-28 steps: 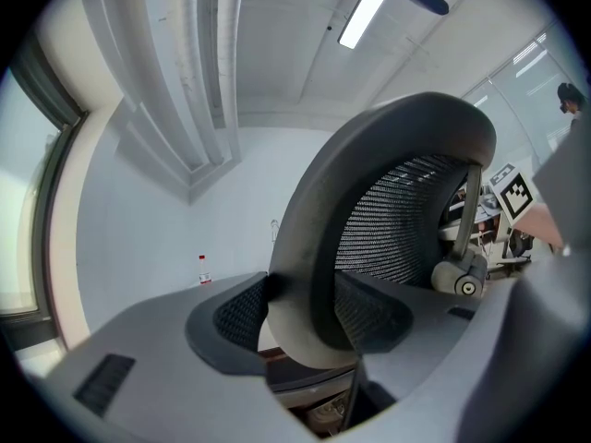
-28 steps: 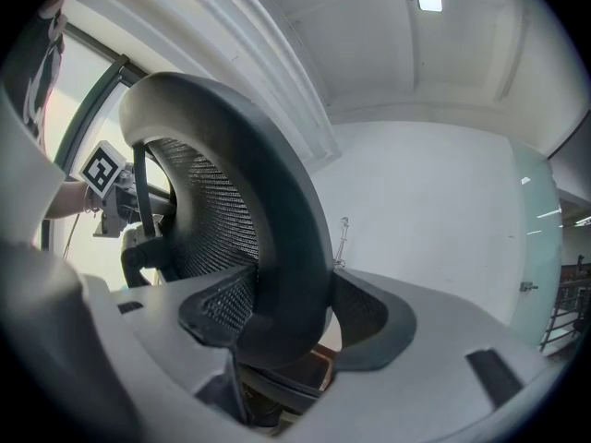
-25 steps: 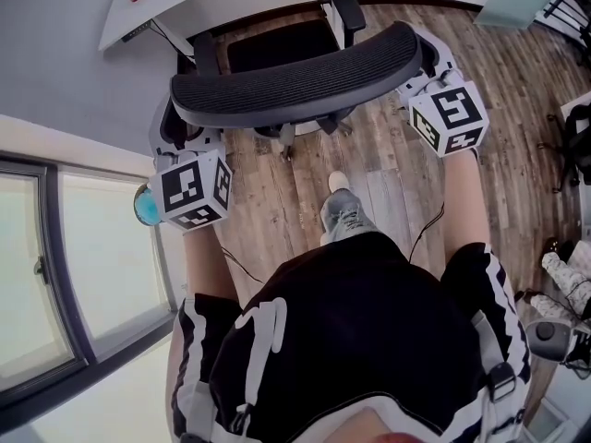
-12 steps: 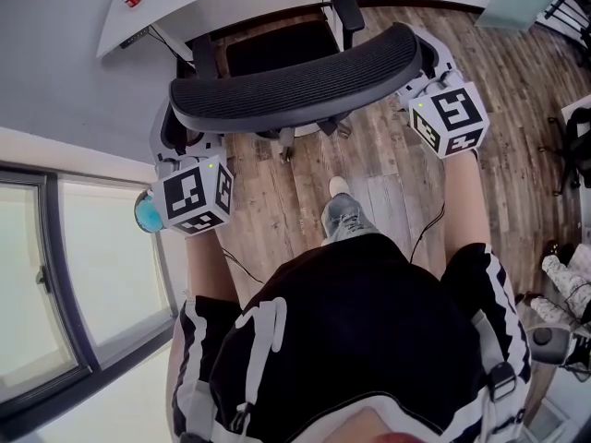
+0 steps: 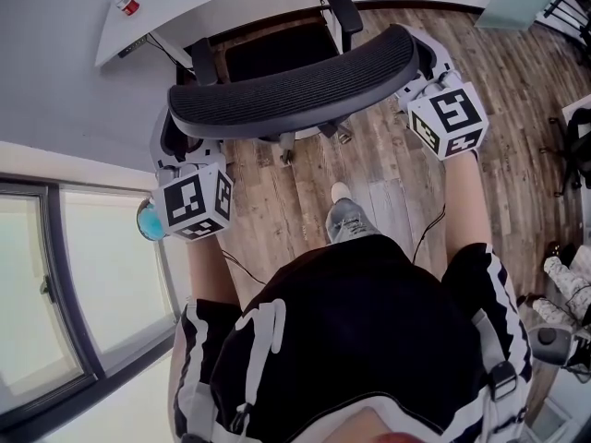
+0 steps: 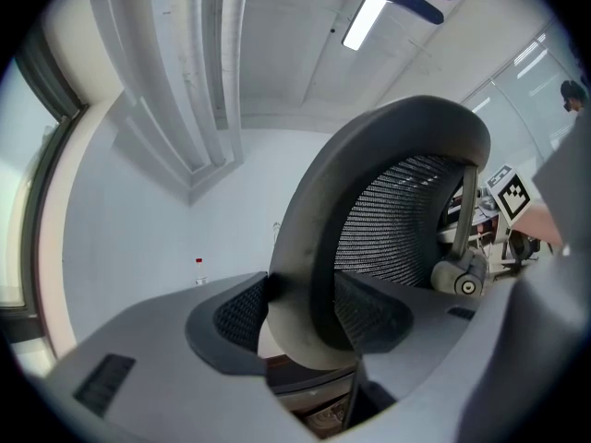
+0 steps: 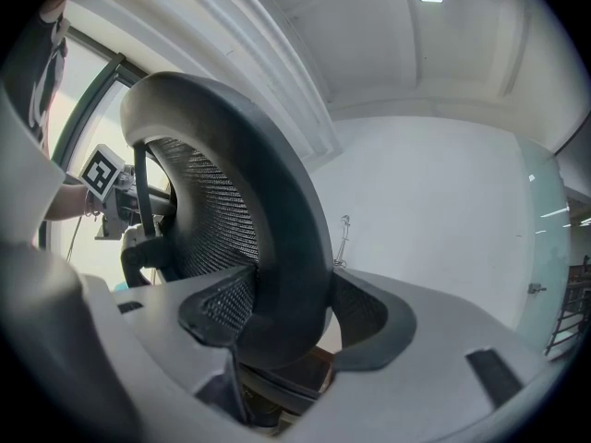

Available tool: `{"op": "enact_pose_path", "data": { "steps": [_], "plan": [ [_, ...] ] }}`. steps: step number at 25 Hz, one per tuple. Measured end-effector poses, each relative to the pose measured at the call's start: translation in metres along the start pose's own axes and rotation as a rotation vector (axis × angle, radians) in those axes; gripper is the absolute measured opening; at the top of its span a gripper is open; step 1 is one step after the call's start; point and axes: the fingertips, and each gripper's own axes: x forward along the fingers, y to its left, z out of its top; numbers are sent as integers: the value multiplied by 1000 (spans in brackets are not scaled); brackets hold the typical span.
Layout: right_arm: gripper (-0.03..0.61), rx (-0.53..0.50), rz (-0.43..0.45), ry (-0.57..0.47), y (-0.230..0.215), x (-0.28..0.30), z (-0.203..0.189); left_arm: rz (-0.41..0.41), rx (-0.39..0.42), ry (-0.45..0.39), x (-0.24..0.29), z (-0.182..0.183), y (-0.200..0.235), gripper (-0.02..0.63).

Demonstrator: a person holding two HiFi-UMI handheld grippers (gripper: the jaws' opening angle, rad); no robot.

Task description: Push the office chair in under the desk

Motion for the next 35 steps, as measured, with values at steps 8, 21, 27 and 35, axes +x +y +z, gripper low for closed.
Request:
{"op": "enact_pose_path", "data": {
  "steps": [8, 21, 27, 35],
  "plan": [
    [256, 1, 1, 4, -8, 16, -1, 0, -3, -9, 16, -2, 6, 221],
    [256, 0, -1, 5, -24, 40, -2, 2, -2, -31, 43, -3, 12, 221],
    [256, -1, -1, 2, -32, 49, -3, 0, 2, -31, 54, -3, 12, 221],
    [256, 1, 12, 11, -47, 66, -7, 14, 0, -33, 73, -5, 13, 221]
  ]
}}
